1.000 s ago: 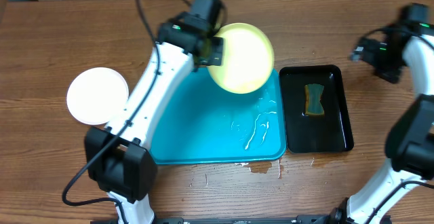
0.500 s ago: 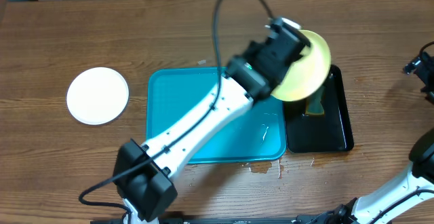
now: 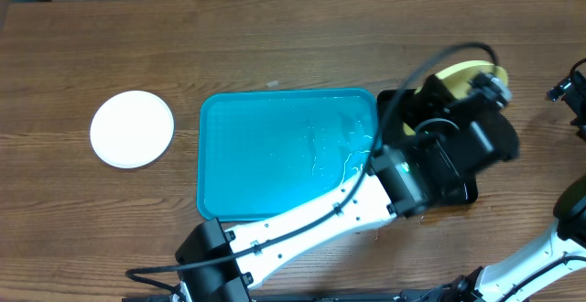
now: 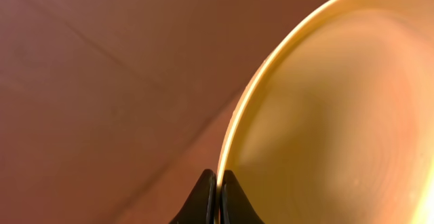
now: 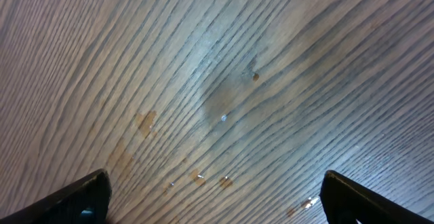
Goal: Clean dirty plates on tray and stack at the side
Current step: 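Lift the yellow-green plate with the left gripper and swing it over the tray, then carry the yellow-green plate left and lower it onto the plate stack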
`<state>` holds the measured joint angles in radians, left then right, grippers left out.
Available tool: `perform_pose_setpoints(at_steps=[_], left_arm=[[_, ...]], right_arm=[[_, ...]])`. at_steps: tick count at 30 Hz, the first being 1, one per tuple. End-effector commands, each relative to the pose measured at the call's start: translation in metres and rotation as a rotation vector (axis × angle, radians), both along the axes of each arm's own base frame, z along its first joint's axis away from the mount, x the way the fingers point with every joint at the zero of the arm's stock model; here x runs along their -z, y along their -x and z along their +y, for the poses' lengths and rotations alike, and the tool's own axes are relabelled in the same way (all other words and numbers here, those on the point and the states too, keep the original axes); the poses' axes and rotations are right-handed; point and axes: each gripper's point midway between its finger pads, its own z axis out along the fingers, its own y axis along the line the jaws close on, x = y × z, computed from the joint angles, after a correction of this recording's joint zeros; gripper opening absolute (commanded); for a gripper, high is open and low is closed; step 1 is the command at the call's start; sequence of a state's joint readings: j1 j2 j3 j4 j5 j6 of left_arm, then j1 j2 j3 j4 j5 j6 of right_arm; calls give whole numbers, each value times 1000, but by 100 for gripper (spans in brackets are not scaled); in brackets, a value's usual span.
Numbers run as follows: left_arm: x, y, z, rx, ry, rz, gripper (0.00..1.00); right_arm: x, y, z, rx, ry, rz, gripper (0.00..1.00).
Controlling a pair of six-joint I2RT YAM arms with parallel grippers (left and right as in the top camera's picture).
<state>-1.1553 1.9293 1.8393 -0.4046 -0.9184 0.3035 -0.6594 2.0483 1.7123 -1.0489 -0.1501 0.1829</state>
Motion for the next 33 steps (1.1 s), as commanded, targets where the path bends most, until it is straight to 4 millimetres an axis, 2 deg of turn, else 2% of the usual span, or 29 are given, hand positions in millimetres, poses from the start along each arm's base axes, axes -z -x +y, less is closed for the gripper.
perform_pose_setpoints(at_steps=[1, 4, 9, 15, 19, 23, 24, 26, 29, 32, 33], left_arm=[[-23, -2, 5, -43, -135, -109, 4], [-31, -3, 4, -45, -147, -139, 4], [-34, -4, 5, -57, -132, -148, 4], [-31, -13, 12, -102, -15, -122, 4], [-9, -41, 34, -149, 108, -16, 4], [35, -70, 59, -138, 202, 213, 4], [56, -85, 80, -163, 272, 338, 4], [72, -100, 105, -209, 355, 450, 4], [93, -121, 154, -296, 494, 618, 4], [108, -138, 216, -399, 633, 760, 4], [112, -143, 244, -446, 671, 790, 4]], right_arm=[[-15, -5, -2, 0, 23, -33, 100], [-15, -5, -2, 0, 23, -33, 100], [-15, -5, -2, 0, 23, -33, 100], [-15, -5, -2, 0, 23, -33, 100], [-15, -5, -2, 0, 23, -33, 100], [-15, -5, -2, 0, 23, -33, 100], [-15, -5, -2, 0, 23, -33, 100], [-15, -5, -2, 0, 23, -33, 100], [-15, -5, -2, 0, 23, -33, 100], [-15, -5, -2, 0, 23, -33, 100], [-15, -5, -2, 0, 23, -33, 100]])
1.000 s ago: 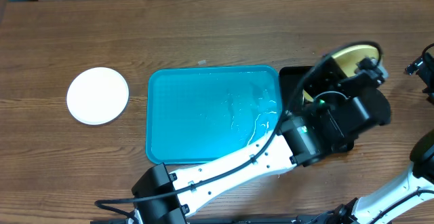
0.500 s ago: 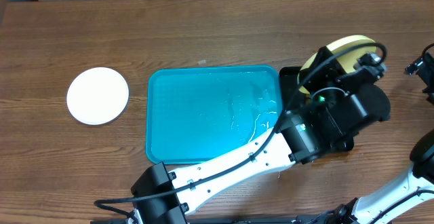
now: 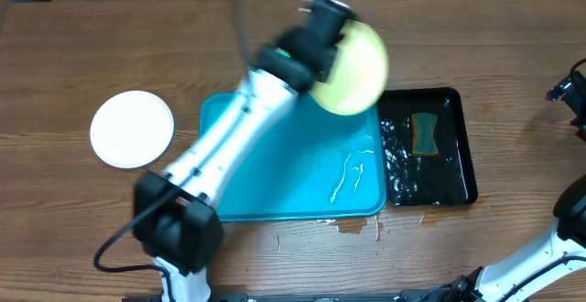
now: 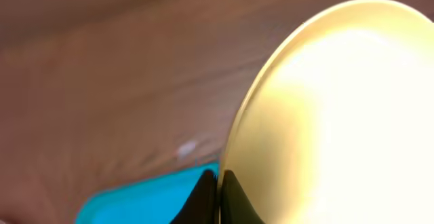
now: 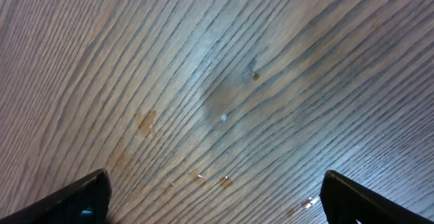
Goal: Clean dirty plates on tray and stack at the side
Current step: 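Carry the yellow-green plate left and lower it onto the plate stack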
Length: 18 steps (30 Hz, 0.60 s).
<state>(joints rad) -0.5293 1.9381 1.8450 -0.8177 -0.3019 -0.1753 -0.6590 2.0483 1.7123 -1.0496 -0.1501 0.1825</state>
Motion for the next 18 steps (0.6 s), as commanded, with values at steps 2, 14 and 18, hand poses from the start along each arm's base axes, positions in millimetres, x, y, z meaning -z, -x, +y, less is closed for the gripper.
perform_pose_setpoints(at_steps=[2, 14, 18], left_arm=[[15, -18, 103, -262, 338, 203, 4], [49, 69, 379, -949, 390, 399, 4], [60, 91, 407, -1033, 406, 426, 4]], right_arm=[[-15, -5, -2, 1, 24, -33, 100], [-15, -5, -2, 1, 24, -33, 100], [-15, -5, -2, 1, 24, -33, 100]])
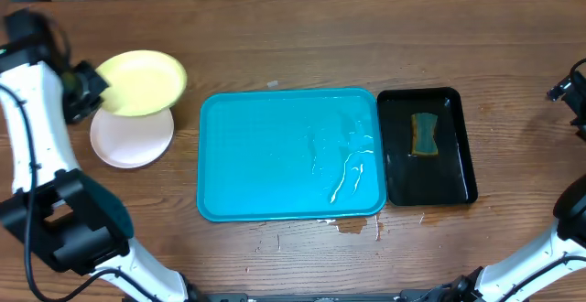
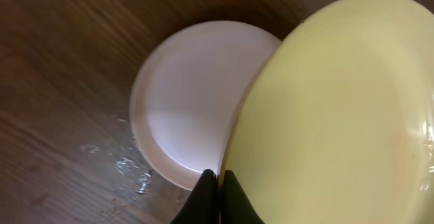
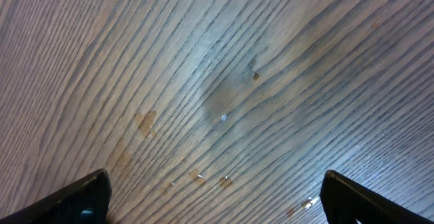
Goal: Clean dirty plates on tray and stack at the side
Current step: 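Carry the yellow-green plate left and lower it onto the plate stack, then release the yellow-green plate on the stack with the left gripper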
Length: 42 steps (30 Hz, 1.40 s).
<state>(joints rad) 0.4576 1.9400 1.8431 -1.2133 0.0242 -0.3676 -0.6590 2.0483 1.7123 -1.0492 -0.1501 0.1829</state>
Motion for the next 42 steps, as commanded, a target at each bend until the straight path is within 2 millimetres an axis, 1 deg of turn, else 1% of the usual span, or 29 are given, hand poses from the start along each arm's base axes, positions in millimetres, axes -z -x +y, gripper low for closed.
perform_pose_setpoints(at_steps=[1, 6, 11, 14, 16, 25, 33, 39, 40, 41, 42], left_arm=[[13, 16, 12, -57, 29, 34, 4], [31, 31, 22, -93, -5, 95, 4], [59, 38, 21, -94, -3, 124, 4], [70, 42, 29, -107, -48, 141, 4], [72, 44, 33, -113, -74, 148, 4], [72, 44, 34, -114, -72, 146, 4], [73, 58, 39, -142, -52, 179, 4], [73, 60, 44, -156, -52, 176, 4], [73, 59, 44, -155, -52, 170, 8], [73, 58, 44, -154, -47, 164, 17], [73, 56, 42, -152, -40, 158, 33]], right_arm=[[-15, -5, -2, 1, 24, -33, 100], [-15, -5, -2, 1, 24, -33, 100], [-15, -5, -2, 1, 24, -33, 100], [-15, -5, -2, 1, 24, -33, 100], [-15, -5, -2, 1, 24, -33, 100], [-15, -5, -2, 1, 24, -33, 100], [-15, -5, -2, 1, 24, -33, 100], [-15, -5, -2, 1, 24, -33, 100], [-15, -5, -2, 1, 24, -33, 100], [-15, -5, -2, 1, 24, -33, 100], [-15, -5, -2, 1, 24, -33, 100]])
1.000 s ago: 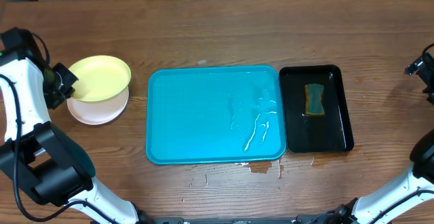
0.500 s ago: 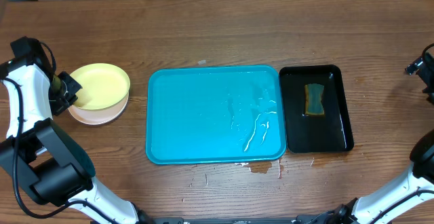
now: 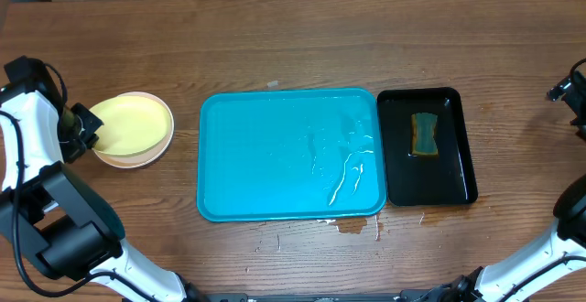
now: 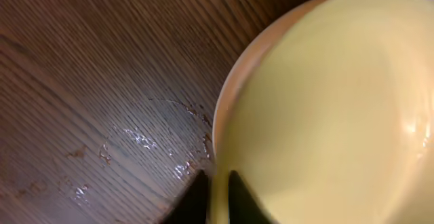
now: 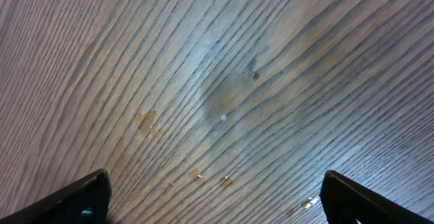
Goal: Clean dirty plates on tray and stack at the side
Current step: 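Release the yellow-green plate on the stack with the left gripper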
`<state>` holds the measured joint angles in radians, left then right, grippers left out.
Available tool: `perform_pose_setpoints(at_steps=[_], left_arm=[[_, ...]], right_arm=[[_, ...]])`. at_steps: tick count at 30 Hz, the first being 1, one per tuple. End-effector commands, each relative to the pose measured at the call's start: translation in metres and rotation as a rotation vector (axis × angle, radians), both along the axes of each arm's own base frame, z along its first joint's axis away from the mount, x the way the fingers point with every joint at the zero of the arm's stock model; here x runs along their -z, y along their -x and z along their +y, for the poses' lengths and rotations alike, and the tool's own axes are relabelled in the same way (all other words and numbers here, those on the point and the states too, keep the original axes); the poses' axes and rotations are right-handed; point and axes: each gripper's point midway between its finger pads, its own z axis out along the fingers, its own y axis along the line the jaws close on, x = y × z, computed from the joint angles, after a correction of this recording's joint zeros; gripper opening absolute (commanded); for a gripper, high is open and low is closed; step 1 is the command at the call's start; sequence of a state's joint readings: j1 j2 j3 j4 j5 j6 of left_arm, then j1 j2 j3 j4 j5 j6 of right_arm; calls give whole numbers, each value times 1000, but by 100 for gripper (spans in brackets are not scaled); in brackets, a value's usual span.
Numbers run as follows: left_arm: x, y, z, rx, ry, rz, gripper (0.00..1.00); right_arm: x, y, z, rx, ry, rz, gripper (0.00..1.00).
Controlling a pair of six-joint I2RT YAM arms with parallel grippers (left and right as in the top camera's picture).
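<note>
A yellow plate (image 3: 131, 124) lies on top of a white plate (image 3: 139, 161) at the table's left side; only the lower plate's rim shows. My left gripper (image 3: 84, 130) is at the yellow plate's left edge. In the left wrist view its fingers (image 4: 215, 178) stand slightly apart with the yellow plate's (image 4: 325, 115) rim between them, above the white plate's rim (image 4: 249, 68). The teal tray (image 3: 275, 156) in the middle holds no plates, only streaks of water. My right gripper (image 5: 217, 183) is wide open over bare wood.
A black basin (image 3: 458, 185) with a green-yellow sponge (image 3: 423, 134) sits right of the teal tray. Water spots lie on the wood below the tray's front right corner (image 3: 352, 227) and beside the plates (image 4: 135, 139). The right arm (image 3: 569, 91) stays at the right edge.
The yellow plate was tilted over the white plate's upper edge; now it lies flat on the white plate. My left gripper's fingers have parted on the rim. The right arm is unchanged.
My left gripper held the yellow plate over the black basin at the right. It then had the plate above the tray's back edge, then tilted above the white plate at the left. Now the plate rests stacked on the white plate with the fingers loosened.
</note>
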<state>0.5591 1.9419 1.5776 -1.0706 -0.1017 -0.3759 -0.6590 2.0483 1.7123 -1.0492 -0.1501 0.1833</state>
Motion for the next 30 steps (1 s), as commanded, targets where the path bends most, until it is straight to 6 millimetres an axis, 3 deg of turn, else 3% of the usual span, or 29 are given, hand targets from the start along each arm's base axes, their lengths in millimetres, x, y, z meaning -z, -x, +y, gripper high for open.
perform_pose_setpoints(at_steps=[1, 2, 3, 5, 7, 11, 19, 30], left_arm=[[1, -3, 0, -15, 14, -21, 48], [1, -10, -7, -4, 50, -58, 71], [1, -14, -11, 1, 72, -75, 81], [0, -19, -18, 9, 114, -102, 94], [-1, -24, -27, 42, 165, -134, 100], [-5, -39, -51, 177, 259, -206, 100], [-7, -56, -77, 295, 279, -235, 100], [-7, -59, -85, 315, 275, -229, 100]], right_arm=[[-15, -5, -2, 0, 24, -33, 100], [-15, -5, -2, 0, 24, -33, 100], [-15, -5, -2, 0, 24, -33, 100], [-15, -5, -2, 0, 24, -33, 100], [-15, -5, -2, 0, 24, -33, 100], [-15, -5, -2, 0, 24, -33, 100], [-15, -5, -2, 0, 24, -33, 100], [-15, -5, -2, 0, 24, -33, 100]])
